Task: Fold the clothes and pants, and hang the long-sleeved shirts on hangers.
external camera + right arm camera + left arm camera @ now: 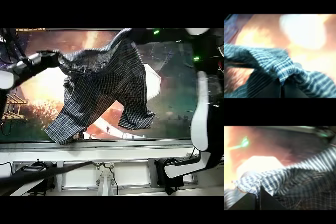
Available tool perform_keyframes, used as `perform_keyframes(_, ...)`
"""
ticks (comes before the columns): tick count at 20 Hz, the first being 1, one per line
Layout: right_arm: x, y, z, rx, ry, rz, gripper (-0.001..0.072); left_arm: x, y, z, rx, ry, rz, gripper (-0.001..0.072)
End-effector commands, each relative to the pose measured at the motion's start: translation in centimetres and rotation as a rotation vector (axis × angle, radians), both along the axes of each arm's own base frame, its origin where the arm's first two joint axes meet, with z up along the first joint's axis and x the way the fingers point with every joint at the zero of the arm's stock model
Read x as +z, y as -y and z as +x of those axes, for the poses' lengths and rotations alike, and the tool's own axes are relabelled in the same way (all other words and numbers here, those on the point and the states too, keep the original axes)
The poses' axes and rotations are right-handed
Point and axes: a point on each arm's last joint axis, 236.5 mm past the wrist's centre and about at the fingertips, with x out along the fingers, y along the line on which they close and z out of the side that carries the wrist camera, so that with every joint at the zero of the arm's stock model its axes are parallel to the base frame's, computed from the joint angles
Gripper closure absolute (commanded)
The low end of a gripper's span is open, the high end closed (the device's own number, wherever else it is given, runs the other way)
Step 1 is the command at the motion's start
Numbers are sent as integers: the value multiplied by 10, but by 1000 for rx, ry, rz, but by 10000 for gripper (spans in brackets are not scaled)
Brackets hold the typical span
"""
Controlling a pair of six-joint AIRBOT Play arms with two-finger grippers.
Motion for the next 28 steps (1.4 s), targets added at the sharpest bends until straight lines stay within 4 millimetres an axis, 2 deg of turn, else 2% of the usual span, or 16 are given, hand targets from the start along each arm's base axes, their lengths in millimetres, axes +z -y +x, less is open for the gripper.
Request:
perform_keyframes(1,-52,-49,-10,85,-101,-48,690,-47,-38,5,166,-86,-65,606)
perform_keyframes(2,-65,-58,-11,99,-114,-68,690,-51,-38,6,166,-95,-64,420)
perform_keyframes(3,-78,-67,-11,110,-125,-82,690,-55,-37,6,164,-103,-63,339)
perform_keyframes(4,-87,-74,-10,115,-132,-88,690,-56,-37,6,164,-106,-63,333)
perform_keyframes(6,-99,-82,-5,102,-152,-77,690,-53,-41,5,169,-105,-63,332)
perform_keyframes(9,-105,-83,0,84,-164,-68,690,-40,-58,-7,182,-107,-64,332)
perform_keyframes(11,-104,-79,2,78,-164,-67,690,-30,-74,-23,191,-125,-63,335)
perform_keyframes(13,-104,-79,3,77,-158,-71,690,-29,-93,-43,199,-157,6,339)
perform_keyframes(14,-104,-79,4,74,-154,-69,690,-35,-105,-53,206,-186,67,363)
perform_keyframes(15,-103,-79,6,71,-150,-66,690,-44,-121,-66,230,-235,140,433)
perform_keyframes(17,-102,-79,7,67,-146,-63,690,-65,-161,-94,312,-362,297,445)
perform_keyframes(20,-102,-79,7,85,-123,-76,690,-78,-230,-132,490,-503,477,444)
perform_keyframes(23,-102,-79,7,98,-106,-86,690,-92,-270,-142,578,-567,478,444)
perform_keyframes(28,-102,-79,7,123,-75,-105,690,-140,-311,-152,625,-719,453,445)
